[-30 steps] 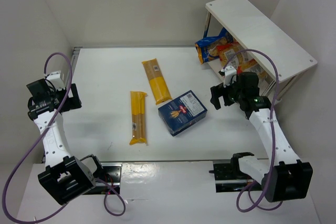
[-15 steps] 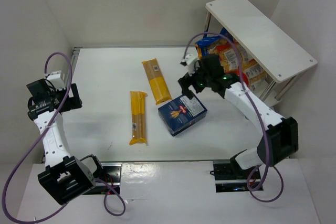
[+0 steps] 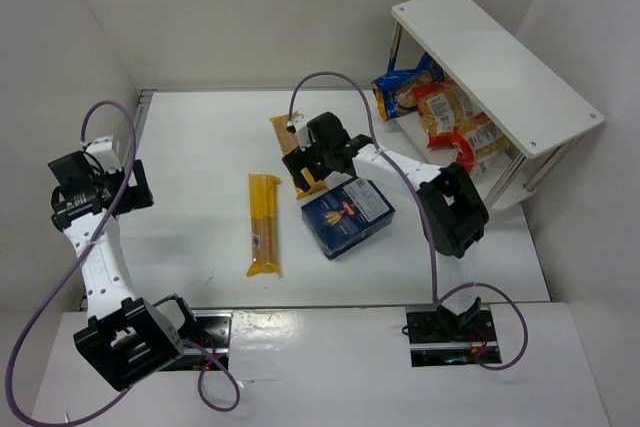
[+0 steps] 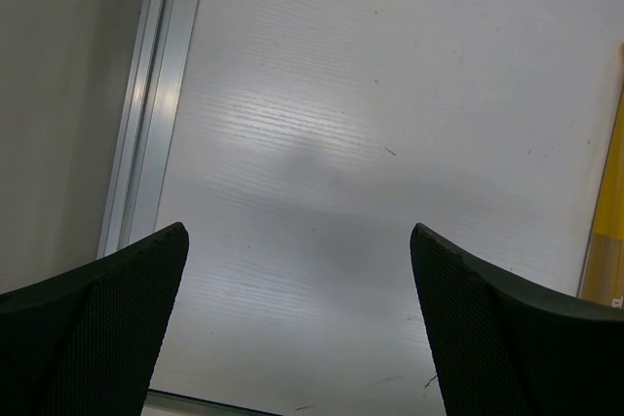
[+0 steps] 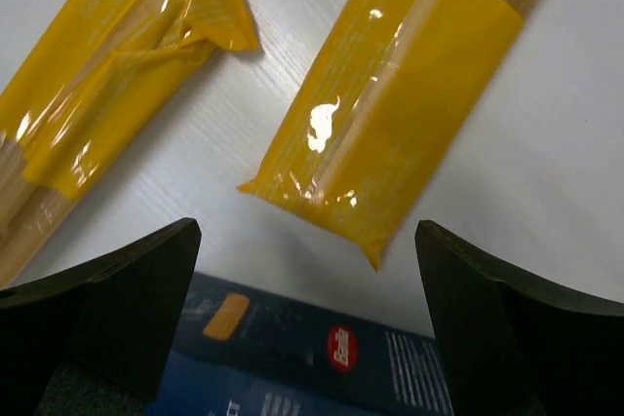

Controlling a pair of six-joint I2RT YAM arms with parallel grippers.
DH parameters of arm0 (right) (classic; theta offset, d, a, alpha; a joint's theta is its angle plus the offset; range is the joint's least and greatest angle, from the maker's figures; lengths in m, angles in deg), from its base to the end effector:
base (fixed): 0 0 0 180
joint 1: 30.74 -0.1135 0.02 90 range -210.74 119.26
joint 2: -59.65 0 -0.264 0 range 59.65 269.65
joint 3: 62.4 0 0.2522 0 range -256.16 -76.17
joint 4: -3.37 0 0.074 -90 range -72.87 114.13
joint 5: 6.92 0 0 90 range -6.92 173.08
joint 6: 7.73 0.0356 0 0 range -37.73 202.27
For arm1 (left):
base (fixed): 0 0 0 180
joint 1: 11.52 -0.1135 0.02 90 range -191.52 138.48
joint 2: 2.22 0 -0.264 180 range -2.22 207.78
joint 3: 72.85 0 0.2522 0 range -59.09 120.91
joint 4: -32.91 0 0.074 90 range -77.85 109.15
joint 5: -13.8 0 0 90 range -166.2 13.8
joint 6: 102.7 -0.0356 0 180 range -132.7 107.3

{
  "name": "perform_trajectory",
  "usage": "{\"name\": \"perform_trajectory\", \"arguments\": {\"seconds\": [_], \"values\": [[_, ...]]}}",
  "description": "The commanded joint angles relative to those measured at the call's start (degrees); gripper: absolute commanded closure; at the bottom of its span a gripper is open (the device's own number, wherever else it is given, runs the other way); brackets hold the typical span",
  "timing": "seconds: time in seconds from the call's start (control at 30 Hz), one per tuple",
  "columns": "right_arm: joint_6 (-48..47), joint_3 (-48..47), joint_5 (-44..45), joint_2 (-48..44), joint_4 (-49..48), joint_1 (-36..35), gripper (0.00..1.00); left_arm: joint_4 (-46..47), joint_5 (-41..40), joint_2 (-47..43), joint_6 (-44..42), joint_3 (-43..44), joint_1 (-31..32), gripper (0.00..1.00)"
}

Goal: Place and organize the pasta boxes and bags onto the shelf

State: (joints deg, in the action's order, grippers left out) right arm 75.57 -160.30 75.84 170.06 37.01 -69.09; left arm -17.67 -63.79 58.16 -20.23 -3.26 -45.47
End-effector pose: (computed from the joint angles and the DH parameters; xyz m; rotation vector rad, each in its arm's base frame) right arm 0.3376 0.2728 0.2275 -0.9786 2.1997 0.4107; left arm 0.1868 0.1166 0.3115 -0.4108 2.2385 0.1326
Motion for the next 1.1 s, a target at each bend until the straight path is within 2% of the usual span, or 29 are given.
{"name": "perform_trajectory", "arguments": {"seconds": [0.0,0.2,0.6,0.77,1.07], "values": [[5.2,-5.5,1.0,2.8,-6.6,0.2,0.01,1.7,-0.4,-1.4,-0.4,-0.4,-0.9,0.0],[8.5,-14.0,1.0,11.8,-6.6,2.8,0.01,1.7,-0.4,-1.9,-0.4,-0.4,-1.5,0.0],[10.0,-33.2,3.4,24.8,1.1,4.6,0.01,1.7,0.2,-1.9,-0.4,-0.4,-2.1,0.0],[10.0,-36.8,1.8,27.5,3.5,4.6,0.01,1.7,0.2,-0.9,-0.4,-0.4,-2.1,0.0],[11.6,-37.5,3.4,31.4,5.1,4.1,0.01,1.7,0.2,-0.9,-0.4,-0.4,-2.1,0.0]]}}
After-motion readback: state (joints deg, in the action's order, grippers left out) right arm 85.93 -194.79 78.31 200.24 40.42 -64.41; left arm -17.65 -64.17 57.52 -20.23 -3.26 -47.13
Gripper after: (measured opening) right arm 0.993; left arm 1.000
